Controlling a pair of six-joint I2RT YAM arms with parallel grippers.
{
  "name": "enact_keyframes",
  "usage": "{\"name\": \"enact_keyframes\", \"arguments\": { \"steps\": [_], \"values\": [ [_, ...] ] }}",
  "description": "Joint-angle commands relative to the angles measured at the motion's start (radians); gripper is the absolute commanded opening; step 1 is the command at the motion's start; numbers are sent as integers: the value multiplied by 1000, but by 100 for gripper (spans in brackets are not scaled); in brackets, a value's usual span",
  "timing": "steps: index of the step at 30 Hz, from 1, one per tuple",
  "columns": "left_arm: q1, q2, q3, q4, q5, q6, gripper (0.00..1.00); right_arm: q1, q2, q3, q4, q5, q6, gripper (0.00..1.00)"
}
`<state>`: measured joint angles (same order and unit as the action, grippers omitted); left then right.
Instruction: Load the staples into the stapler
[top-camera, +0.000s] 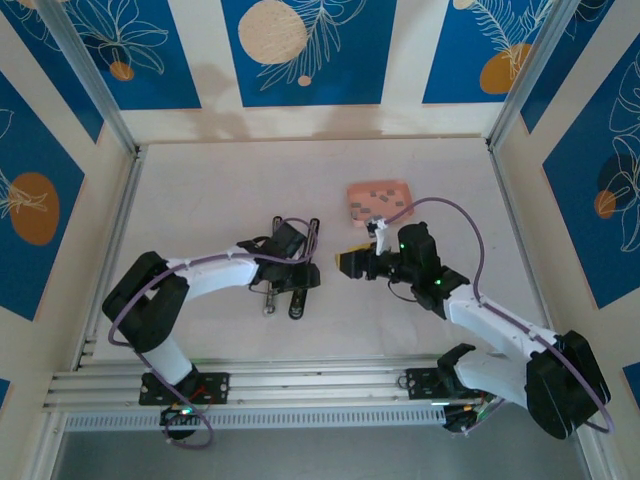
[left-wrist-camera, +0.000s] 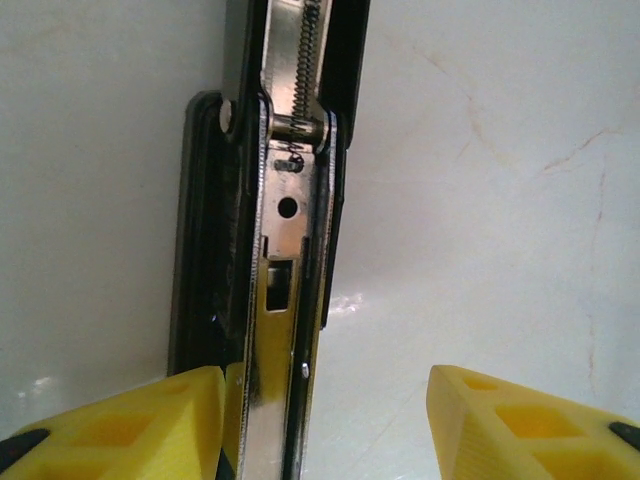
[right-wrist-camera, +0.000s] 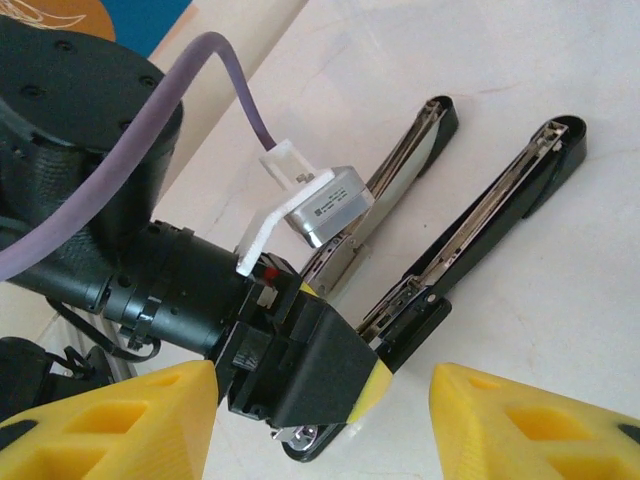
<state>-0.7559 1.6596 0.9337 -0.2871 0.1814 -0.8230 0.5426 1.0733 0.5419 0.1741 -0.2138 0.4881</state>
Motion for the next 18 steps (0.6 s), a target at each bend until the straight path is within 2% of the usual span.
{"name": "enact_keyframes", "arguments": {
  "steps": [1,6,11,15,18],
  "values": [
    [-7,-24,-19,59,50,-31,54,19,40,67,-47,39,27,58],
    [-5,-94,-36,83,25,-7,56,41,124,131,-120,125,87,58],
    [6,-216,-60,60,-82,39,59,92,218,234,-255,223,138,58],
    [50,-337,-124,41,-177,65,63,168,329,357,-423,358,183,59],
    [115,-410,-185,37,-204,62,64,208,430,439,-501,396,210,60]
  ]
}}
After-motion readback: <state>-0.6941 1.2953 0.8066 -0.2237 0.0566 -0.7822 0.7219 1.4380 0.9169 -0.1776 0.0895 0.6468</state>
